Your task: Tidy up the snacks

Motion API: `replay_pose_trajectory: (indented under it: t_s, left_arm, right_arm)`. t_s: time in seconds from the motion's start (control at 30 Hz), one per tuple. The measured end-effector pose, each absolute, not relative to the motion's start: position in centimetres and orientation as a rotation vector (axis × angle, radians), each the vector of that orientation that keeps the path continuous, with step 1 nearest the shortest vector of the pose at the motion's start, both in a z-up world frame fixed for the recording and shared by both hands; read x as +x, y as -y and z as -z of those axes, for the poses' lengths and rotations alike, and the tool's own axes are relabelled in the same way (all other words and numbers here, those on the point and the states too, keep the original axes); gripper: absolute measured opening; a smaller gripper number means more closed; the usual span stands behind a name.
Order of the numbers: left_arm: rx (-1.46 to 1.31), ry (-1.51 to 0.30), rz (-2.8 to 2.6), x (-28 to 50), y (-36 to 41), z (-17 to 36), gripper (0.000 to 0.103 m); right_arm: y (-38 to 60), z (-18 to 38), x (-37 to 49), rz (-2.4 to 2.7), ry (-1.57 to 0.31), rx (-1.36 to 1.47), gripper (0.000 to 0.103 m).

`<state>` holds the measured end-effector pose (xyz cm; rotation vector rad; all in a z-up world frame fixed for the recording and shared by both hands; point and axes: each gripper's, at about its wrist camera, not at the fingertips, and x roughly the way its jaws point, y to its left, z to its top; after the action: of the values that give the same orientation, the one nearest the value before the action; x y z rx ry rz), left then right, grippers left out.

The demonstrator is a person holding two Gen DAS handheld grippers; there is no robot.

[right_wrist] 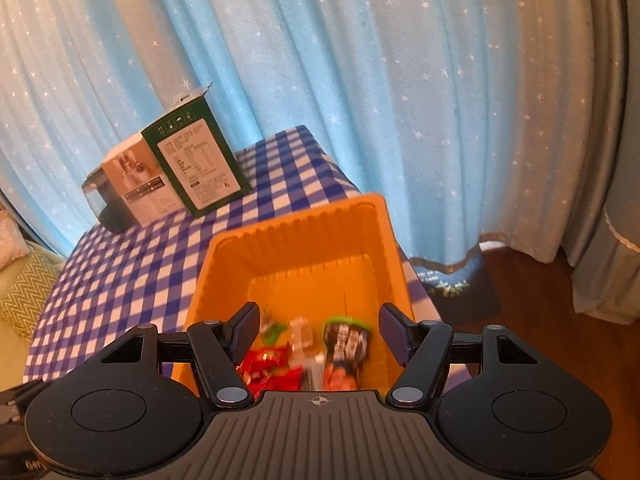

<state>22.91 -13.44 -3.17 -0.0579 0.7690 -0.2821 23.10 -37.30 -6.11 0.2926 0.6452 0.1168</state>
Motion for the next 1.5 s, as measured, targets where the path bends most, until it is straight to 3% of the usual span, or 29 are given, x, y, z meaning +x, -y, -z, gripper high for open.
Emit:
replay_pose_trajectory:
  t_s: [0.17,0.4,1.5]
  left_arm:
    - [-0.046,-0.751,0.253,21.0,12.7,2.0,0.095]
    - [-0.03,-0.732,0.238,17.8,11.5,0.8,0.103]
    - [-0.09,-0.807,0.138,7.6,6.9,-2.0,0.103]
  right_arm:
    - [36.5,5.7,20.1,-0.108,-0.672,0.263,0.077]
    - [34.8,5.4,15.8,-0.102,-0.707,0.228,0.083]
    - [27.5,3.7,5.6,-0.113,-0.729,0.02,0.084]
